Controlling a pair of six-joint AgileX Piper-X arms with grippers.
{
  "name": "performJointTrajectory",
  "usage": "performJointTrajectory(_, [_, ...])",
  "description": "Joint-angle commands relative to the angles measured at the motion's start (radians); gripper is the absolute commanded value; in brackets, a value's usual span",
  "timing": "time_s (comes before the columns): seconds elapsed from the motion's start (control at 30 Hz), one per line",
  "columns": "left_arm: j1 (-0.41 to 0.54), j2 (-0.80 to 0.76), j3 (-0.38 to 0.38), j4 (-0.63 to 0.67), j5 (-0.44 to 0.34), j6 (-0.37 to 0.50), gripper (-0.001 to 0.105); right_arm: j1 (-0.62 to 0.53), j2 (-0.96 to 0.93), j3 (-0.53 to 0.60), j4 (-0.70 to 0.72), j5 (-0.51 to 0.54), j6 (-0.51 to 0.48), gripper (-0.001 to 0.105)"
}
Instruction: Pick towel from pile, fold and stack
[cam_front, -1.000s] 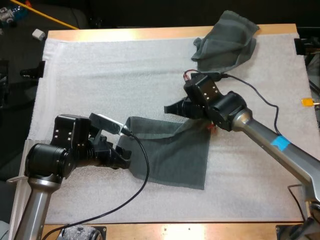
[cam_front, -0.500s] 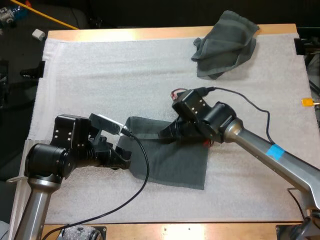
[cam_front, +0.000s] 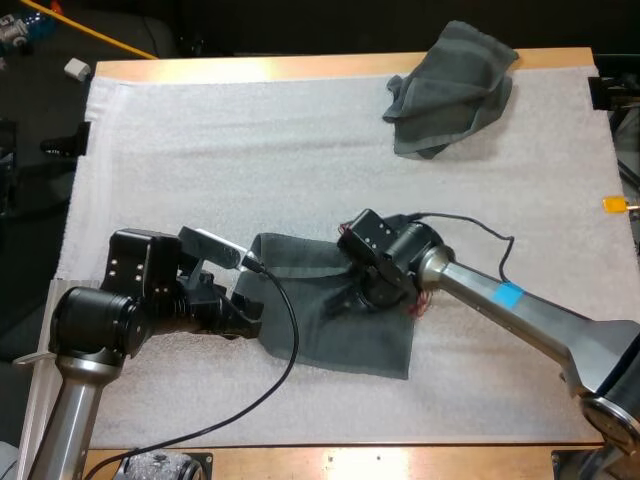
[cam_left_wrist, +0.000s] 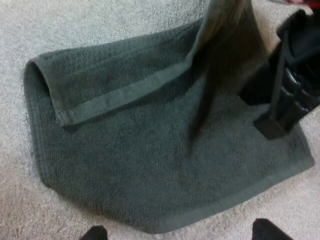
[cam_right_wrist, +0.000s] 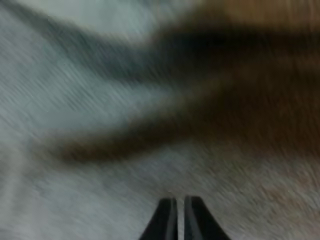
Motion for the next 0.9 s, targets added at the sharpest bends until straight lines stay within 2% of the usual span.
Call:
performJointTrajectory(0.0, [-0.003,-0.002,-0.005,0.002,0.003,-0.005,0.057,-0.011,0.025,-0.028,-0.051,-0.014,0.008,0.0])
performJointTrajectory(0.4, [-0.003,-0.003,-0.004,0.003,0.006,-0.003,0.057,-0.069,0.138,-0.035,-0.213,0.006,0.073,0.0])
performJointTrajectory(0.67, [-0.004,-0.005,-0.004,0.006,0.006,-0.001,0.057,-0.102,0.16,-0.053,-0.419,0.089,0.136,0.0])
performJointTrajectory(0.7, [-0.003,-0.004,-0.004,0.001,0.004,-0.002,0.057,-0.099,0.161,-0.048,-0.387,0.057,0.148,0.0])
performJointTrajectory(0.77, [-0.003,-0.004,-0.005,0.003,0.006,-0.002,0.057,-0.121,0.185,-0.053,-0.497,0.09,0.231,0.0])
performJointTrajectory(0.87, [-0.003,-0.005,-0.005,0.005,0.007,-0.001,0.057,-0.145,0.2,-0.071,-0.611,0.134,0.293,0.0])
